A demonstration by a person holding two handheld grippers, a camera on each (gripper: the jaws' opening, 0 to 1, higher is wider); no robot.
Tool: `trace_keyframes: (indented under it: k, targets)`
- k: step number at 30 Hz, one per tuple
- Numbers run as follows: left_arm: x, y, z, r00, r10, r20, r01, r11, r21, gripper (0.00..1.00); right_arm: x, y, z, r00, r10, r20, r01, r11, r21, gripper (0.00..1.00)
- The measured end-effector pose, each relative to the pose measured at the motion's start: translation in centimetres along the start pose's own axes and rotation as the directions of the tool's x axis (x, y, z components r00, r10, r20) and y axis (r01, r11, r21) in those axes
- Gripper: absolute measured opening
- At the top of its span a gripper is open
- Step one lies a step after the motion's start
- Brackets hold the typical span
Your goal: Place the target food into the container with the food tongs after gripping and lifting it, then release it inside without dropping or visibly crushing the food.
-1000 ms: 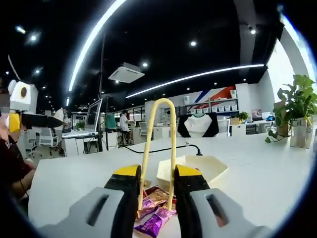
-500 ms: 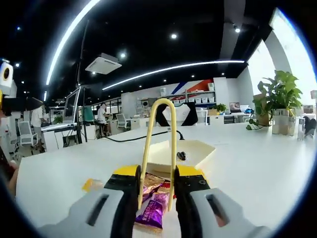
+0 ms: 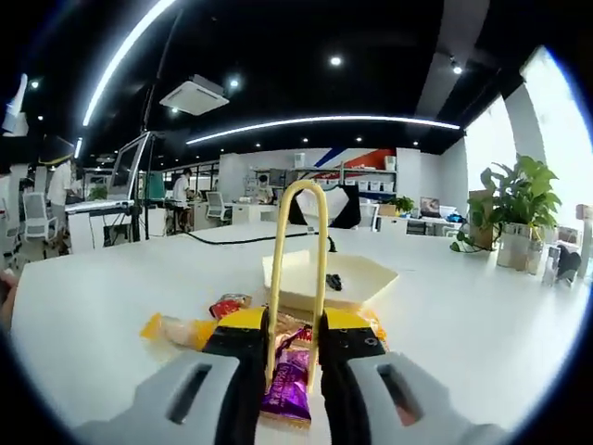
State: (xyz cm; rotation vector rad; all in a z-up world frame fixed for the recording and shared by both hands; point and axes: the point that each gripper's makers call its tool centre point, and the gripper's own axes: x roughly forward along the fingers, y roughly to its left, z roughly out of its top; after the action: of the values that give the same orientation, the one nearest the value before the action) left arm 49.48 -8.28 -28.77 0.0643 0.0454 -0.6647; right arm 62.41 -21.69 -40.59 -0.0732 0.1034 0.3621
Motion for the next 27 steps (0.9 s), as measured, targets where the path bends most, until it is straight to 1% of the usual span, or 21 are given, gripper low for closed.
trace_keyframes:
  k: [1,3,4,5,7,10,14,16,19,22,24,25,27]
  targets:
    - [-0.1,0.0,-0.1,1.0,0.002,-0.005,-0.002,1.0,0.003,0.76,0.0,0.1,-0.1,1.0,-0.002,-0.006,0.002,1.0,-0.01,0.15]
    - [-0.1,0.1,-0.2,1.0,0.003,-0.007,-0.003,1.0,0.006,0.76,0.1,0.0,-0.1,1.0,0.008,-0.01,-0.008,1.0,-0.005,0.14]
    - [-0.2,0.1,-0.2,1.0,0.004,-0.007,-0.004,1.0,0.007,0.76,0.1,-0.3,-0.2,1.0,-0.007,-0.012,0.008,0.999,0.038,0.15]
    - [-0.2,0.1,-0.2,1.0,0.006,-0.009,-0.006,1.0,0.004,0.76,0.0,-0.1,-0.1,1.0,0.009,-0.01,-0.009,1.0,0.016,0.15]
    - [-0.2,0.1,-0.2,1.0,0.007,-0.007,-0.007,1.0,0.004,0.76,-0.2,0.0,-0.2,1.0,0.013,-0.01,-0.013,1.0,0.001,0.15]
    - [-0.2,0.1,-0.3,1.0,0.008,-0.01,-0.008,1.0,0.007,0.76,-0.4,-0.2,-0.1,1.0,0.019,-0.001,-0.019,1.0,0.023,0.15]
    - [0.0,0.1,-0.3,1.0,0.009,-0.009,-0.009,1.0,-0.003,0.76,-0.8,-0.5,-0.1,1.0,0.021,-0.018,-0.02,0.999,0.034,0.15]
    - [0.1,0.1,-0.4,1.0,0.008,-0.009,-0.009,1.0,-0.003,0.75,-1.1,-0.8,0.0,1.0,0.013,-0.015,-0.013,0.999,0.037,0.15]
    - [0.3,-0.1,-0.5,1.0,0.006,-0.01,-0.006,1.0,-0.004,0.75,-1.3,-0.9,0.7,1.0,0.017,-0.007,-0.017,0.999,0.027,0.15]
    - [0.5,-0.2,-0.7,1.0,0.003,-0.014,-0.003,1.0,-0.008,0.75,-1.5,-1.1,1.5,1.0,0.019,0.003,-0.019,0.999,0.038,0.15]
    - [0.5,-0.3,-0.7,1.0,0.002,-0.014,-0.002,1.0,-0.011,0.75,-1.6,-1.3,2.4,1.0,0.016,0.013,-0.016,0.999,0.028,0.15]
    - [0.6,-0.3,-0.7,1.0,0.001,-0.015,-0.001,1.0,-0.009,0.75,-1.7,-1.4,3.0,1.0,0.008,0.03,-0.008,1.0,0.02,0.15]
    - [0.6,-0.3,-0.7,1.0,-0.001,-0.008,0.001,1.0,-0.002,0.75,-1.5,-1.2,3.7,0.999,0.021,0.037,-0.022,1.0,0.019,0.15]
